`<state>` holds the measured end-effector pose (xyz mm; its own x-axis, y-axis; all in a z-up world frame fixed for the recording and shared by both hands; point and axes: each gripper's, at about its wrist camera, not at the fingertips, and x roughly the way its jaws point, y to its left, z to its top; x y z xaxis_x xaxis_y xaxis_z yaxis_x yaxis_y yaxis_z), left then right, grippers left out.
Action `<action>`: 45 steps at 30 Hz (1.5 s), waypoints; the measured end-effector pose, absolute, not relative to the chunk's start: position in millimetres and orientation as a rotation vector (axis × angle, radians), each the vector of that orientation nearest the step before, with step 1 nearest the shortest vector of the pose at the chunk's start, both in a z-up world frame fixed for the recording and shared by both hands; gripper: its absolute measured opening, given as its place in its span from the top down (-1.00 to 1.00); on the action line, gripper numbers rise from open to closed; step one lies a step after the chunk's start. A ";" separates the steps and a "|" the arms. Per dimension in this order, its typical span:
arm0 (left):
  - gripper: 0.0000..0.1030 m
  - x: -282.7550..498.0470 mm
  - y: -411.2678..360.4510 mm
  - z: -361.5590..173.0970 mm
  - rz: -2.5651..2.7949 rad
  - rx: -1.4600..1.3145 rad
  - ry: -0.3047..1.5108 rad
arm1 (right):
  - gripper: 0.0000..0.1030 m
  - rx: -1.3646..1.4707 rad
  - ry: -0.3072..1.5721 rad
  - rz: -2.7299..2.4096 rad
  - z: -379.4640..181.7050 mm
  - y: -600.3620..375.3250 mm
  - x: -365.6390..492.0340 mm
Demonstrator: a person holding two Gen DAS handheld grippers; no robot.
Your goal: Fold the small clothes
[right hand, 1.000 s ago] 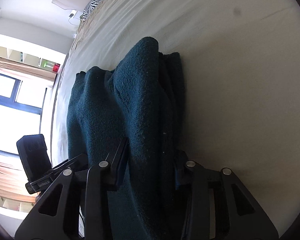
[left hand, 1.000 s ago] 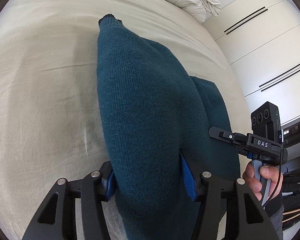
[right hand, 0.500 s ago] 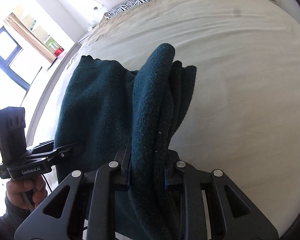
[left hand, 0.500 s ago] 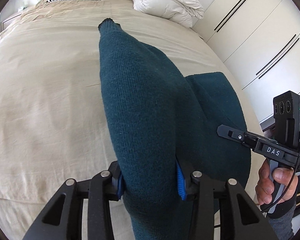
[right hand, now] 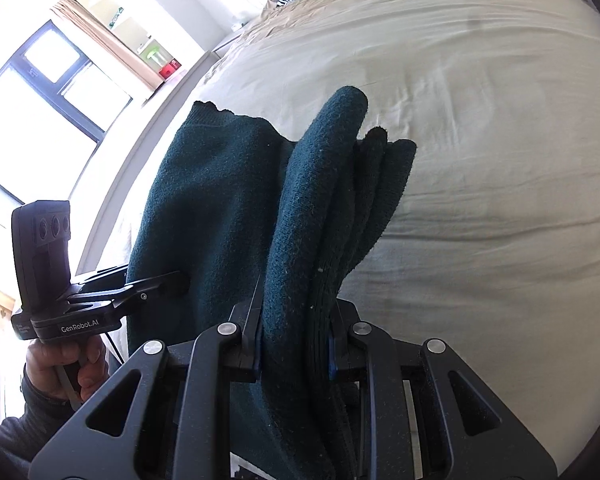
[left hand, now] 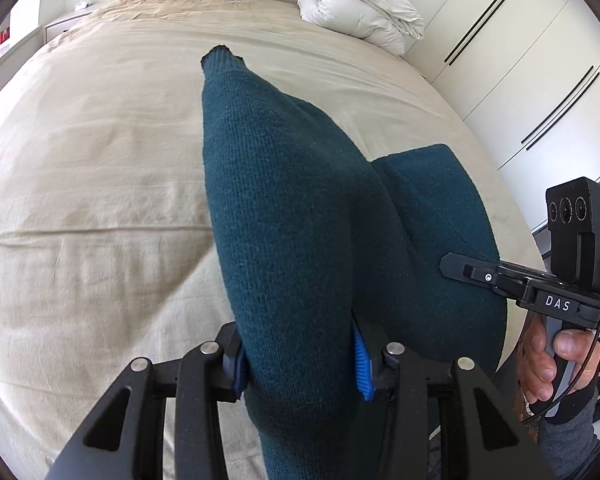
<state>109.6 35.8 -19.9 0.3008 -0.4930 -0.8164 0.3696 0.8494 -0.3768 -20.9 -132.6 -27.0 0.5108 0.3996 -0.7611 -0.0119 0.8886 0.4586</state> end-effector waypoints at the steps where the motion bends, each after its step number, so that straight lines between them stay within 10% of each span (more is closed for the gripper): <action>1: 0.15 107.9 40.4 -26.7 -0.571 -0.129 1.134 | 0.61 0.429 1.018 0.259 -34.5 -125.1 -19.1; 22: -0.36 90.3 77.2 -83.4 -0.513 -0.255 1.092 | 0.27 0.701 1.013 0.241 -135.9 -158.2 -2.6; 36: -1.00 0.6 88.9 37.4 -0.202 0.055 0.475 | 0.07 0.448 0.723 -0.094 -29.4 -181.8 -80.7; 41: -1.00 -19.3 80.4 88.1 -0.092 0.128 0.360 | -0.18 0.344 0.506 -0.088 36.8 -157.8 -117.1; 45: -1.00 -29.5 81.5 121.1 -0.051 0.139 0.348 | -0.82 0.258 0.303 -0.124 89.4 -140.9 -152.9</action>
<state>-29.5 81.5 121.1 0.9390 -0.0261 -0.3428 0.0740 0.9891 0.1271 -152.9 -140.9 89.4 0.9472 -0.0819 -0.3102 0.1589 0.9597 0.2320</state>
